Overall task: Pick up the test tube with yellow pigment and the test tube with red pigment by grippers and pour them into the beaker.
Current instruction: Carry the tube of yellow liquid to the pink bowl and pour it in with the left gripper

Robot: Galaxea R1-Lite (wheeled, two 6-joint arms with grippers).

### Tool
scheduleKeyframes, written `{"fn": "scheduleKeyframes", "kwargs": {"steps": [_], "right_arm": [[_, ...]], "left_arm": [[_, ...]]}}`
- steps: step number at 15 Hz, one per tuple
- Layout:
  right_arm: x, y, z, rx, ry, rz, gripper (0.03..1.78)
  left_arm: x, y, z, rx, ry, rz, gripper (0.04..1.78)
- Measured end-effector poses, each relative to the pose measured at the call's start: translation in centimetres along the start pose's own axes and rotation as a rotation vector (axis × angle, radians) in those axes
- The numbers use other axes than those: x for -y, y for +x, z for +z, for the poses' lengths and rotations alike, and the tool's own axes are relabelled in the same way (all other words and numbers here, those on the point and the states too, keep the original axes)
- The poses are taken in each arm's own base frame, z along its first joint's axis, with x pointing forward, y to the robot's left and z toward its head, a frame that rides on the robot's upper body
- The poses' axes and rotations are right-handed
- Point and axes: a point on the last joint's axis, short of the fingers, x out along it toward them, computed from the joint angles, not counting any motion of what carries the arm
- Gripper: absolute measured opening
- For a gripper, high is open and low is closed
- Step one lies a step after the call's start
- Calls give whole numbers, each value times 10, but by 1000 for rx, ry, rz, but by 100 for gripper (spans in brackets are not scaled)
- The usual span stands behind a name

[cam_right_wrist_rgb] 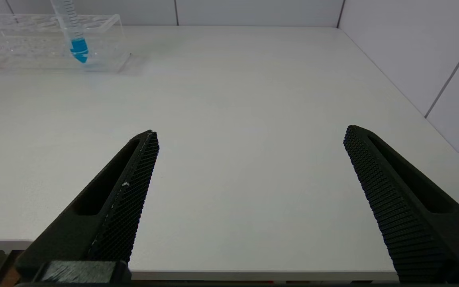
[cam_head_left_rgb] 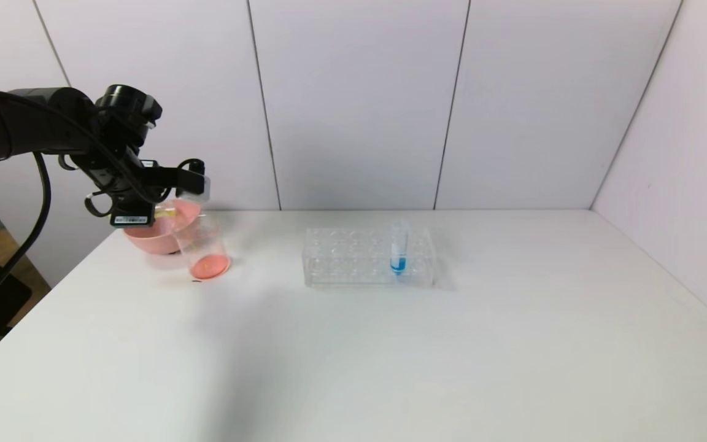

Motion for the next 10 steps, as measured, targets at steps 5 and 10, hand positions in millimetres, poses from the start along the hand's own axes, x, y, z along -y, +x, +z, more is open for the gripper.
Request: {"fn": "scheduleKeyframes", "kwargs": {"steps": [5,10], "right_arm": [[0,0,0,0,0,0,170],[0,0,0,0,0,0,170]], "left_arm": [[2,1,7,-62,20,12,43],[2,1,9,-60,25,12,43]]}}
